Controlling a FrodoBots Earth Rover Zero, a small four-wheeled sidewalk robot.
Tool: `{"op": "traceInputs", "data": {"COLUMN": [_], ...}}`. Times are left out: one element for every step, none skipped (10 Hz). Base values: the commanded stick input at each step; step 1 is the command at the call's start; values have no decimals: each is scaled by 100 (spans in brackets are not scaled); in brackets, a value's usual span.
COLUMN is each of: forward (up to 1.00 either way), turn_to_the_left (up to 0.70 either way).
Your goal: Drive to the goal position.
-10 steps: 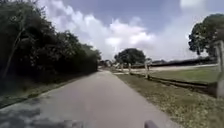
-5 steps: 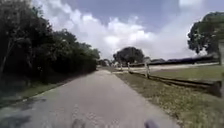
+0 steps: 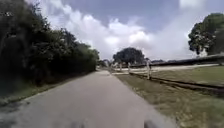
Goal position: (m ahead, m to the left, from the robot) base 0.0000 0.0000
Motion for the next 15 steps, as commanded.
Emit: {"op": "traceInputs", "data": {"forward": [85, 85, 85, 85, 85, 85, 85, 85, 85, 85, 85, 85, 85, 85, 85], "turn_to_the_left": [0, 0, 0, 0, 0, 0, 0, 0, 0, 11, 32, 16, 0, 0, 0]}}
